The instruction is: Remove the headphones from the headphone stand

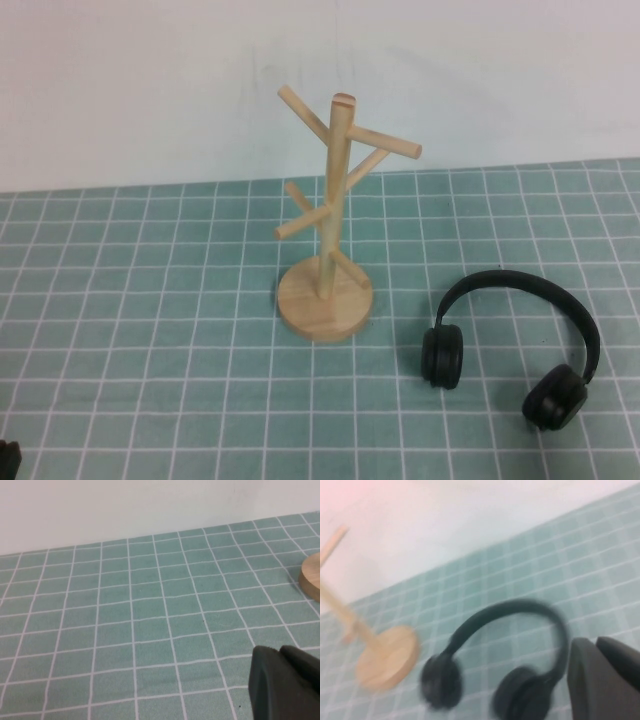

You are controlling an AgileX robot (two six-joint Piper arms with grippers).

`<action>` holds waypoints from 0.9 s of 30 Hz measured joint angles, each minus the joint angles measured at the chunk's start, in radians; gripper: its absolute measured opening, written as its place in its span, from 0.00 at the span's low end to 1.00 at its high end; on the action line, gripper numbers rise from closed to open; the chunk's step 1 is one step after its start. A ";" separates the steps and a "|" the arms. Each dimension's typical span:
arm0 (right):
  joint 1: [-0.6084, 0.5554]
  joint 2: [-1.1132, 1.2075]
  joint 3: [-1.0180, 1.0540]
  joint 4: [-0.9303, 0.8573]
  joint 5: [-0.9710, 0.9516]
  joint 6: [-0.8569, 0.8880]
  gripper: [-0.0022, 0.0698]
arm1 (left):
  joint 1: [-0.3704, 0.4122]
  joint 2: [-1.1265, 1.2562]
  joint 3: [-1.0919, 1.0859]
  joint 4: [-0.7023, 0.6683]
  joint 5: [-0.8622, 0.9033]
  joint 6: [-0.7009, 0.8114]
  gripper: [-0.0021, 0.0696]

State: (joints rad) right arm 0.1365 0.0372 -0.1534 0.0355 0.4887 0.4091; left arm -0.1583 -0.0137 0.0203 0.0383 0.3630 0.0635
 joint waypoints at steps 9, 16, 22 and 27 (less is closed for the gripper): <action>-0.141 -0.047 0.094 -0.059 0.010 0.012 0.02 | 0.000 0.000 0.000 0.000 0.000 0.000 0.02; -0.158 -0.051 0.174 -0.146 -0.097 0.010 0.02 | 0.000 0.000 0.000 0.000 0.000 0.000 0.02; -0.158 -0.051 0.176 -0.161 -0.116 0.010 0.02 | 0.000 0.000 0.000 0.000 0.000 0.000 0.02; -0.158 -0.051 0.179 -0.163 -0.118 0.010 0.02 | 0.000 0.000 0.000 0.000 0.000 0.000 0.02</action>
State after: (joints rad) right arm -0.0217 -0.0137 0.0251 -0.1280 0.3709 0.4188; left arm -0.1583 -0.0137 0.0203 0.0383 0.3630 0.0635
